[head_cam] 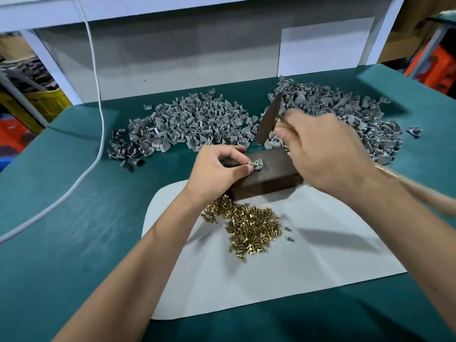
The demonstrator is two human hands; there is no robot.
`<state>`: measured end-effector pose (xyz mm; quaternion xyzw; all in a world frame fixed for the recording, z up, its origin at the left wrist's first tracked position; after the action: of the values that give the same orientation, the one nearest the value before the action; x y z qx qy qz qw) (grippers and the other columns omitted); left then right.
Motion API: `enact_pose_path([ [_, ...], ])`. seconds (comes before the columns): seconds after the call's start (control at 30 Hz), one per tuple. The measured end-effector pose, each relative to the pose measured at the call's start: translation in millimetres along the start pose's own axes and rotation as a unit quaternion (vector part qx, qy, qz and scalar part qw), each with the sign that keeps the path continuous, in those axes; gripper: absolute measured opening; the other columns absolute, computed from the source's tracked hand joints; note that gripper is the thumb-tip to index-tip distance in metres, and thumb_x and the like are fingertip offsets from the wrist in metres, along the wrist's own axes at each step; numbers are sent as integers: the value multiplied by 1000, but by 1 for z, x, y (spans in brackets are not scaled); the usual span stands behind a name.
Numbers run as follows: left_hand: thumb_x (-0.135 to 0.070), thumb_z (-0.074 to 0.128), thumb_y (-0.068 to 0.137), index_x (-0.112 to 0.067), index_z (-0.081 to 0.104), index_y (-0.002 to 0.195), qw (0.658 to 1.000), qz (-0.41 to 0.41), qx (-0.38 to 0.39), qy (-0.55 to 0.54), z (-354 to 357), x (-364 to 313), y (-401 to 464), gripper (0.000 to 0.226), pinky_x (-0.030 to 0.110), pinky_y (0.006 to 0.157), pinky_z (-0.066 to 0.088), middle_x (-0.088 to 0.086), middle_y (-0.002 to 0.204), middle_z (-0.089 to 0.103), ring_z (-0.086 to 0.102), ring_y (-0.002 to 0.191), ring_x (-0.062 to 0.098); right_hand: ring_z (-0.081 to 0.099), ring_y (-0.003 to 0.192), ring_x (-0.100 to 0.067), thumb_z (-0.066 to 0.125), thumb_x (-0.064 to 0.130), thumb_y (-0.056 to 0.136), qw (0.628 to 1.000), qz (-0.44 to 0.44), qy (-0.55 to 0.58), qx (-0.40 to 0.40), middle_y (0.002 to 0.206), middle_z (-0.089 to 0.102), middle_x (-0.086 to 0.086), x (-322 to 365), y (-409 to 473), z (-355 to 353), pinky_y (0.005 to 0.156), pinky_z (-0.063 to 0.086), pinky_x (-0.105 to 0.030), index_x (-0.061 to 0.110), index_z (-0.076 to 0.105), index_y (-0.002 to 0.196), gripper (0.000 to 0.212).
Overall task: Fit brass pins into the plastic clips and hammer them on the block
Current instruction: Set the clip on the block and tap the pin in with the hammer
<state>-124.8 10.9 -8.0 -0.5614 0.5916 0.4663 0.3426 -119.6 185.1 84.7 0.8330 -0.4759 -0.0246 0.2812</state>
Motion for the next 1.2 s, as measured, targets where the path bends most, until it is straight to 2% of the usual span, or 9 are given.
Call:
enact_pose_path([
  [0.07,-2,85,78,-12,80,78,1000,0,0,-2,0,0,1,11,25,94,55,4,115,74,71,107,5,57,60,-32,38,40,108,1000,7,17,8,70,61,-5,4,-5,6,59,50,-40,21,52,106,24],
  [0.17,-3,85,78,-16,80,76,1000,-3,1,-9,0,0,-1,14,28,94,56,4,117,74,71,106,6,60,77,-36,38,41,107,988,45,-15,148,84,64,-7,-4,-12,35,72,53,-45,23,51,101,23],
  [0.33,-3,85,78,-17,80,75,1000,-5,0,-4,0,0,0,15,29,98,54,4,117,74,70,108,5,52,58,-31,41,37,107,1000,22,10,2,71,60,-6,0,-4,-3,59,46,-38,23,48,100,18],
  [0.5,0,84,79,-15,79,76,1000,-6,0,-17,0,0,-2,15,35,98,57,6,118,73,72,105,8,48,72,-35,37,39,108,986,45,-52,153,81,54,-7,0,-12,34,66,43,-42,22,44,99,21],
  [0.67,-1,84,78,-17,79,74,1000,-7,-1,-12,0,0,-1,17,35,99,56,6,116,74,71,108,7,40,56,-29,38,38,108,999,32,-33,18,66,49,-4,-1,2,-5,58,38,-39,22,47,100,21],
  [0.8,3,83,79,-15,78,75,1000,-12,1,-29,0,1,-2,19,39,94,60,6,120,73,75,99,17,48,67,-34,35,38,109,989,18,-48,135,73,49,-3,11,-13,34,65,42,-42,19,46,107,22],
  [0.93,1,83,80,-17,78,74,1000,-6,2,-19,-1,0,-2,19,38,94,59,3,120,73,74,101,15,48,71,-31,37,45,106,989,-4,-69,134,73,49,2,3,-5,26,64,37,-38,31,44,96,18],
  [1.07,-4,82,81,-20,78,75,1000,22,-7,4,-1,-4,-2,17,20,93,52,-5,114,74,68,108,0,60,71,-19,57,42,100,986,-29,61,154,75,64,10,-15,-11,19,62,41,-34,27,59,87,20],
  [1.2,-4,77,86,-17,78,76,1000,9,-12,-12,0,1,-1,17,35,107,49,-2,119,74,68,111,3,64,63,-6,78,28,87,938,-45,203,276,73,71,10,-29,-29,25,59,46,-19,37,71,81,12],
])
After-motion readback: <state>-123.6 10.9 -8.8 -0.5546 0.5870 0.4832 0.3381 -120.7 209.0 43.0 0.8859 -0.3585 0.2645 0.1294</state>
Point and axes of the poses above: each hand's wrist, its own y-axis towards the middle knuckle, its own z-axis out of the palm, x = y × z, the point moved 10 cm from there along y, towards the middle knuckle
